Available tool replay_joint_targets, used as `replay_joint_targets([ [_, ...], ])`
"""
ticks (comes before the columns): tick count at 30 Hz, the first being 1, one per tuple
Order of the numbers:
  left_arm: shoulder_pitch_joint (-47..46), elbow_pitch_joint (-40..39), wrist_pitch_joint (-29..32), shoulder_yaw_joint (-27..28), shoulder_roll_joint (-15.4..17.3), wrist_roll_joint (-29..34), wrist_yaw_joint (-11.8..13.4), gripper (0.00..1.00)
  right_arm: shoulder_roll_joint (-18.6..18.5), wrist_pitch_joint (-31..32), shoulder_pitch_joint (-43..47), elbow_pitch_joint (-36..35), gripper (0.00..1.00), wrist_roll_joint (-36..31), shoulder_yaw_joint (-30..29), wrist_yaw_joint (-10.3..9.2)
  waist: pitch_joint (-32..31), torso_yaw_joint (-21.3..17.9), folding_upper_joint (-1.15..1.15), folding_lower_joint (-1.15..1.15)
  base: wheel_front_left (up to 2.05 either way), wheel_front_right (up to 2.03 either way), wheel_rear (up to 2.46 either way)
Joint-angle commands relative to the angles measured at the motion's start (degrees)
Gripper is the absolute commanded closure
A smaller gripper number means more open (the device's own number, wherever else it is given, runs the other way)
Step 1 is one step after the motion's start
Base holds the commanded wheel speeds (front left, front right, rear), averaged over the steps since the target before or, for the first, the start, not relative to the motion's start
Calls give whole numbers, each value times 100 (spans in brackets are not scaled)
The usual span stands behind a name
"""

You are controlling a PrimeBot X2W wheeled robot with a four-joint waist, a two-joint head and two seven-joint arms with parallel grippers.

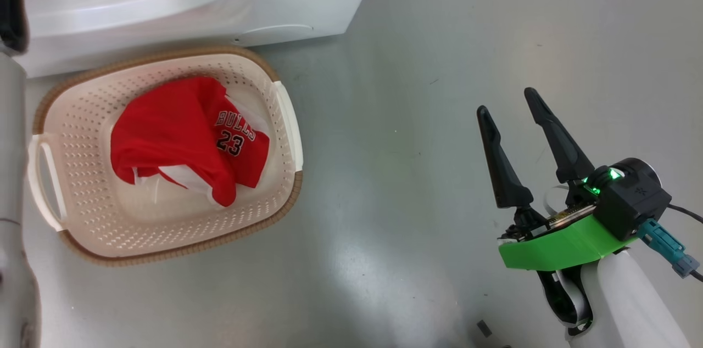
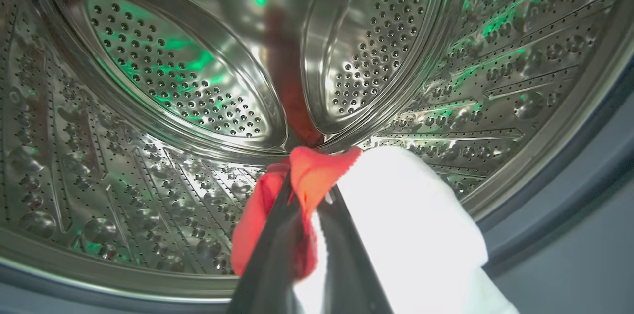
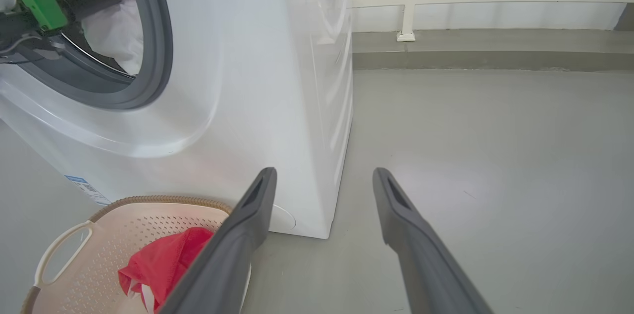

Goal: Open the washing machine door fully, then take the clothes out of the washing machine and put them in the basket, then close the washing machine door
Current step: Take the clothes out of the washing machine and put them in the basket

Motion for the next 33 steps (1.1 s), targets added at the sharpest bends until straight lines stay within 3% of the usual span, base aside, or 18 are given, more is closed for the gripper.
replay_joint_targets([
  [1,157,-272,-61,63,202,-29,-46,100,-17,-37,99,-108,0,-21,77,36,-27,31,0,0,0,0,0],
  [13,1414,-2176,-68,141,86,-19,176,100,-17,-37,124,-103,0,-48,15,36,-239,231,0,0,0,0,0],
  [33,3120,-4002,248,107,-5,-217,481,100,-17,-37,295,-53,0,-58,-84,36,-826,448,0,0,0,0,0],
])
